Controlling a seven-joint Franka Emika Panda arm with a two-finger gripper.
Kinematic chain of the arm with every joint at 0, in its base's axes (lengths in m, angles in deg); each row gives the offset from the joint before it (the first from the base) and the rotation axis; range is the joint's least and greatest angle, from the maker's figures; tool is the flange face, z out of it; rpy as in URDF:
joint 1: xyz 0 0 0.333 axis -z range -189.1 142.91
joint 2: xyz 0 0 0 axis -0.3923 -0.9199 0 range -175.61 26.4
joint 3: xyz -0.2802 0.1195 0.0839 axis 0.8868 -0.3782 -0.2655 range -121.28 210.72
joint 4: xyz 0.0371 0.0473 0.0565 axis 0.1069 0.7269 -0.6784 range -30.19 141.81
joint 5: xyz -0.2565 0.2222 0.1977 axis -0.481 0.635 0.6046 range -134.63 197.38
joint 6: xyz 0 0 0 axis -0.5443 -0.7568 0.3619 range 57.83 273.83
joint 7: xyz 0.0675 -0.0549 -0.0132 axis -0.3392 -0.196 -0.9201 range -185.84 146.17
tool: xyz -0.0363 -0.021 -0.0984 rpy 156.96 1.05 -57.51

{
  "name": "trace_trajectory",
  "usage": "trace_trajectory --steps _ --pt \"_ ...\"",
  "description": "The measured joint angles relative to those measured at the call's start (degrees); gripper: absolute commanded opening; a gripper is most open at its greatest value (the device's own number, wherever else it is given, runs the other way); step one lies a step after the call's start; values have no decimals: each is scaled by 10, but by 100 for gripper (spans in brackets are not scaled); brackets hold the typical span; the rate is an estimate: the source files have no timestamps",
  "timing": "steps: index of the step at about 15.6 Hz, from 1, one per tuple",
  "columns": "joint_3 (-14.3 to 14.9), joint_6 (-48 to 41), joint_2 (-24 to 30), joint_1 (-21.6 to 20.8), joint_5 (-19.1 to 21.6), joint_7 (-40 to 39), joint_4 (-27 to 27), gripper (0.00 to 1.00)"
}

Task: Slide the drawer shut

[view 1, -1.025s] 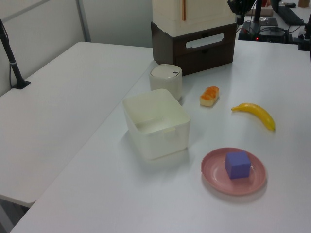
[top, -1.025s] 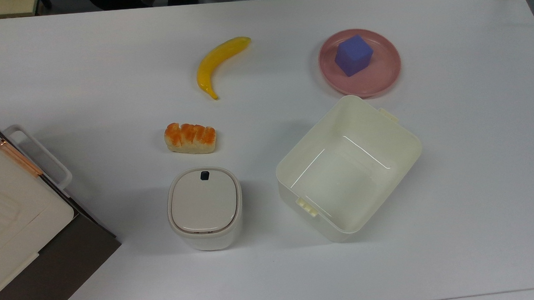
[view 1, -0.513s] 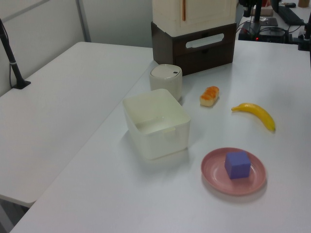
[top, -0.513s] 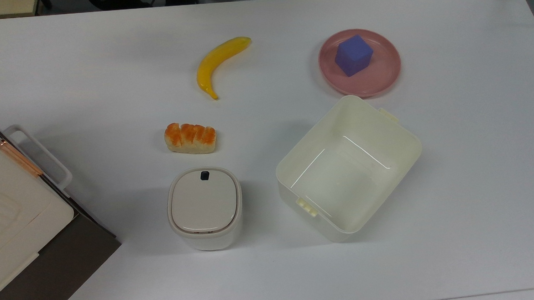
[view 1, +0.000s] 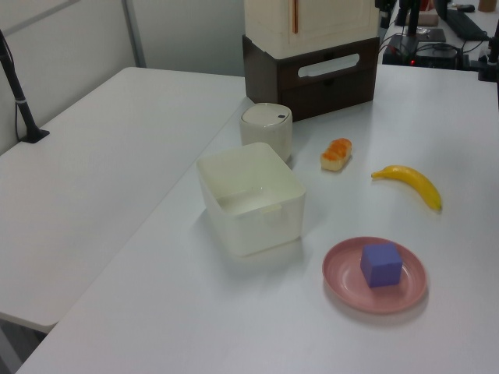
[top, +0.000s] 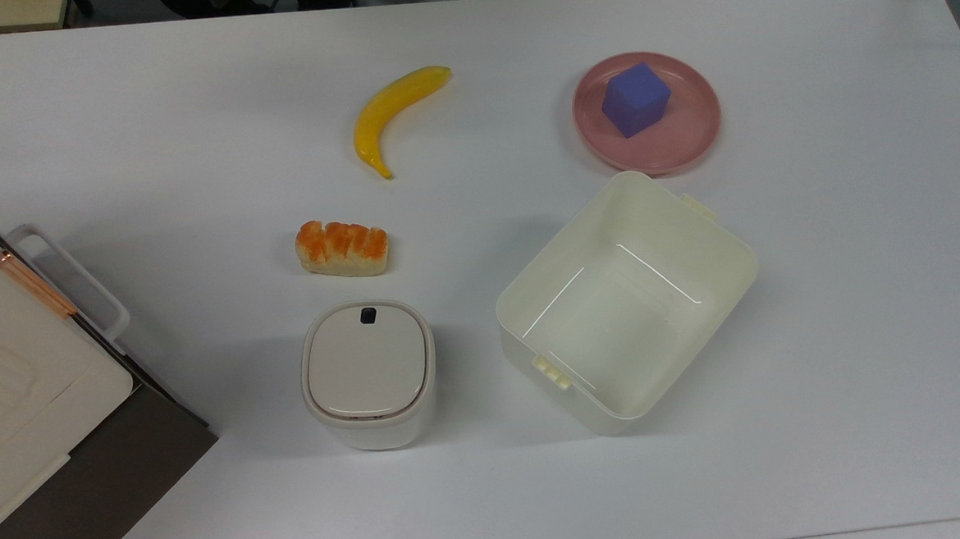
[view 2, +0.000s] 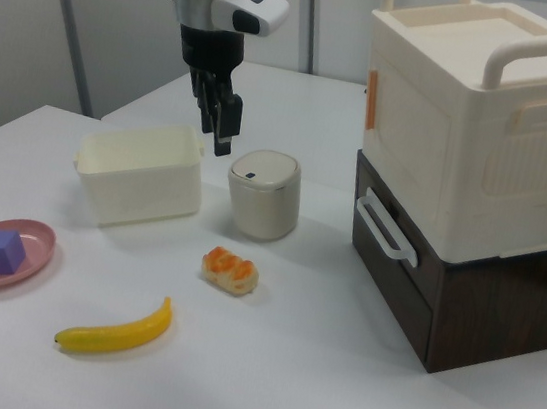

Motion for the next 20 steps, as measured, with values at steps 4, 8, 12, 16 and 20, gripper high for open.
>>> trace_trajectory --steps 4,8,12,16,20 --pt "-1 -1 0 -2 0 -49 0 100" --pt "4 -21 1 -31 -2 -115 -5 100" --pt "38 -23 2 -82 -7 -105 -12 100" --pt "42 -23 1 -83 -7 -104 -12 100" --pt "42 -23 1 -85 -7 -105 -12 100"
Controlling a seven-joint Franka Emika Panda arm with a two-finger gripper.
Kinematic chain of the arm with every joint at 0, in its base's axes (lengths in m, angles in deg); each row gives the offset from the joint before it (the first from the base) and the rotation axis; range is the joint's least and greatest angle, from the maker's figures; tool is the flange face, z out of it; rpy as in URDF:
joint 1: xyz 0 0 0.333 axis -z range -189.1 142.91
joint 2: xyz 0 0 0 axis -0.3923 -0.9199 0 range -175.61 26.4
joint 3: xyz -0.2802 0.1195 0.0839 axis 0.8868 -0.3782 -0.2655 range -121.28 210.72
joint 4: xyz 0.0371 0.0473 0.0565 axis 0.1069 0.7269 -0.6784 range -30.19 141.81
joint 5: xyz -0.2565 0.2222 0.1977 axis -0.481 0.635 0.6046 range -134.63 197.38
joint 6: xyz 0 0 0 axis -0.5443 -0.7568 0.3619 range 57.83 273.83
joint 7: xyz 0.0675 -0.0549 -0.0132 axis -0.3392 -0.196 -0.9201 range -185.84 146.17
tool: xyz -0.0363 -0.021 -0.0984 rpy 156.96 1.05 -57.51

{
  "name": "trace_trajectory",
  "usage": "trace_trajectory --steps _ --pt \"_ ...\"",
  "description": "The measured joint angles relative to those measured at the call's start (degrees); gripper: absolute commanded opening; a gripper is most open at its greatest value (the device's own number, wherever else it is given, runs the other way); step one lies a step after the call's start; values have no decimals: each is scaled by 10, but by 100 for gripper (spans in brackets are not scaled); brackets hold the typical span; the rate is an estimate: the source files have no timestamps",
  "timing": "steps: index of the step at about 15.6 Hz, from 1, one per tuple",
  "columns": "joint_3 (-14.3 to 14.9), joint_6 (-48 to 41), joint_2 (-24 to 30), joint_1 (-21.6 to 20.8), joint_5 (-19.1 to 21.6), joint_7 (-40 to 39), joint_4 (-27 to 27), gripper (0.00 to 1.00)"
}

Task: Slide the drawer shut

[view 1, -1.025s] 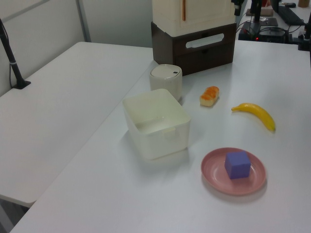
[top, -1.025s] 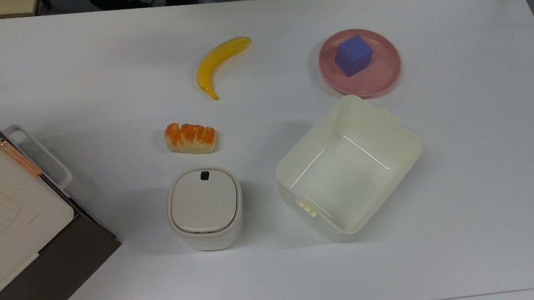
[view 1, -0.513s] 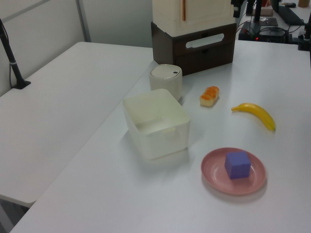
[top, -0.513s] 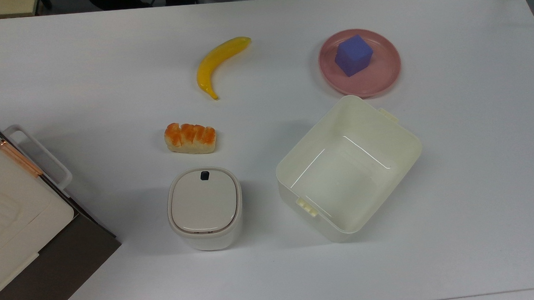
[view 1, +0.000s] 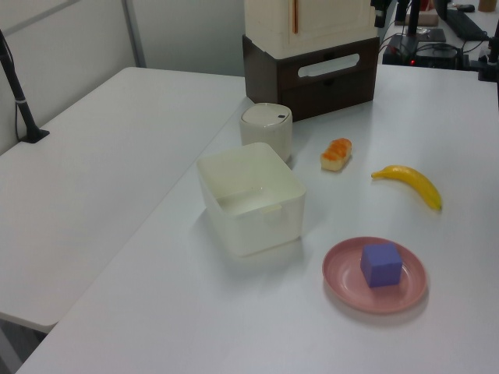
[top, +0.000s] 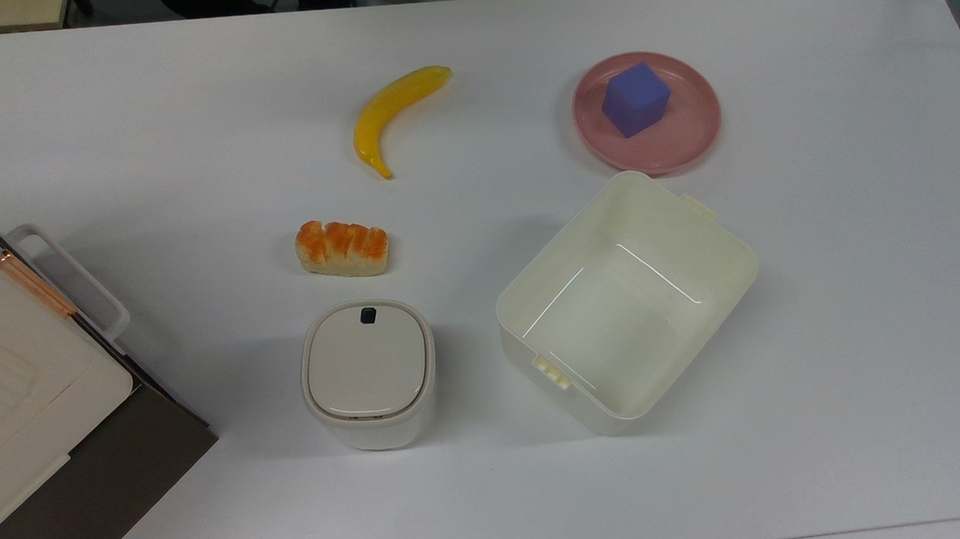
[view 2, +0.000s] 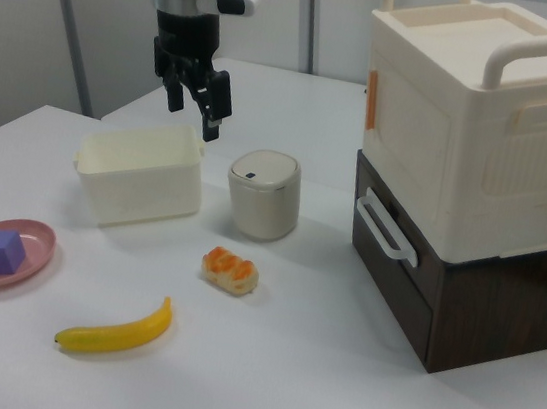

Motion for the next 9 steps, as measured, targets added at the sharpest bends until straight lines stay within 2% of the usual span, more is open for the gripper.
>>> trace_trajectory --steps 4,9 --pt "-1 0 0 -9 0 -14 0 100" --pt "-3 0 -2 -18 -3 -82 0 100"
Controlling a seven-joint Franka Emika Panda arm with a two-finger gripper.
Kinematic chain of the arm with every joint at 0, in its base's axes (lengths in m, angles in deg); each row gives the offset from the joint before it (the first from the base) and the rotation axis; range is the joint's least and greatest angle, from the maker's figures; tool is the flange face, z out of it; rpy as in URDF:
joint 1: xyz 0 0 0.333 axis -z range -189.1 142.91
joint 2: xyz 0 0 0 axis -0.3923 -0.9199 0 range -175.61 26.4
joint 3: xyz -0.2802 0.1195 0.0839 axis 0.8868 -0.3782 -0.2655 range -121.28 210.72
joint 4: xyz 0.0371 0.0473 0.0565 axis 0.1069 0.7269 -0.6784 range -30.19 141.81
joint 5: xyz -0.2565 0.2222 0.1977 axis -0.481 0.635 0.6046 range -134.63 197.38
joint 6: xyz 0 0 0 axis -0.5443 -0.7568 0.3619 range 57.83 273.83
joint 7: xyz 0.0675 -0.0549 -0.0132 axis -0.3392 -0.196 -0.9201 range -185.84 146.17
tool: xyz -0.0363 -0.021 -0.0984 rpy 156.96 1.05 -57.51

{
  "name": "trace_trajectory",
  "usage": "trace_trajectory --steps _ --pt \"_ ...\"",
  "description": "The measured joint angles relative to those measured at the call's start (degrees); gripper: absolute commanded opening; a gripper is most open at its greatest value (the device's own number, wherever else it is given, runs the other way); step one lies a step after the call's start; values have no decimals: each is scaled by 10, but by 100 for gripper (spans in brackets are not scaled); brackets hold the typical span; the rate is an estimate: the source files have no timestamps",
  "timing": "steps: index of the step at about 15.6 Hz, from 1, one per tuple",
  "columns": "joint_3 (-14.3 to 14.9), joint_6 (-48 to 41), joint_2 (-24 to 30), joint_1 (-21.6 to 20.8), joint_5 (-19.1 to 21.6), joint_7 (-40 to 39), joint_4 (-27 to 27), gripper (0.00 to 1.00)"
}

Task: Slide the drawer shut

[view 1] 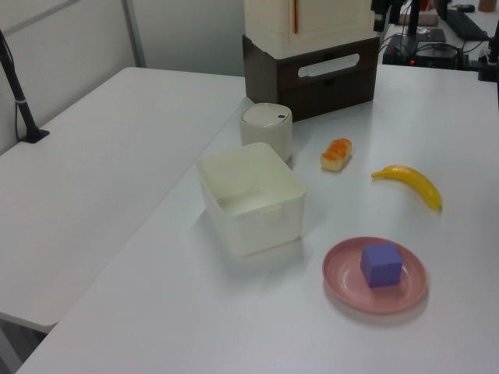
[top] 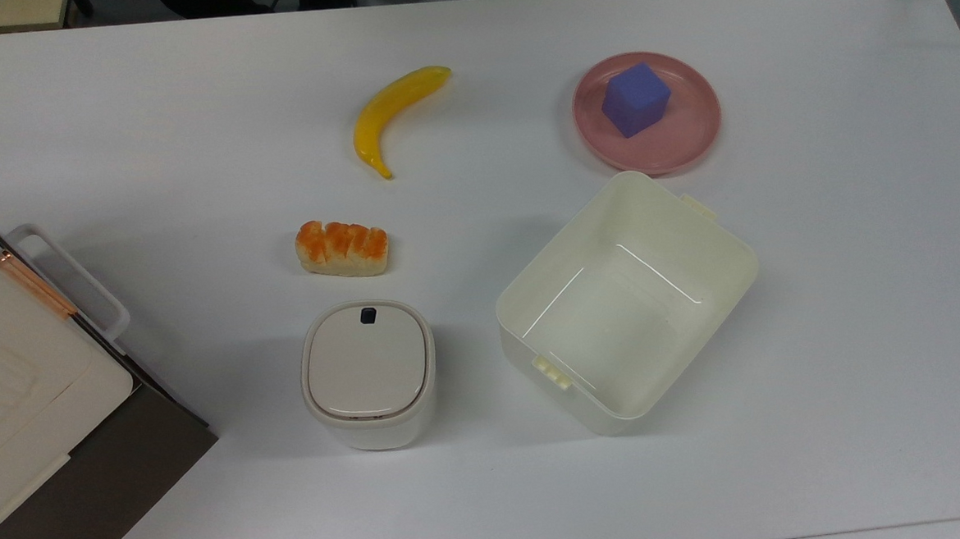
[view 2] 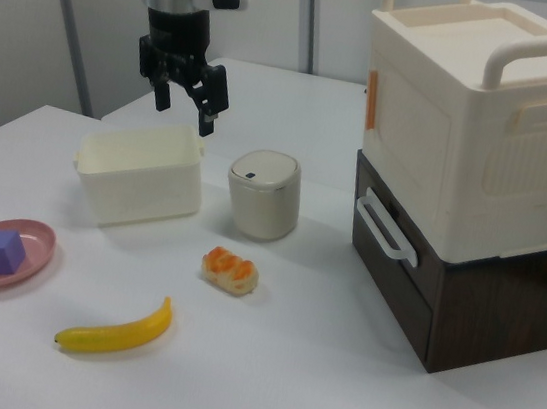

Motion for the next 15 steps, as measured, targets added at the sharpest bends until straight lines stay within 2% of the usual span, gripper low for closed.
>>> trace_trajectory --steps 8,15 --pt "-17 0 -15 -7 -43 -85 1 100" --pt "-25 0 -13 -8 -43 2 -2 100"
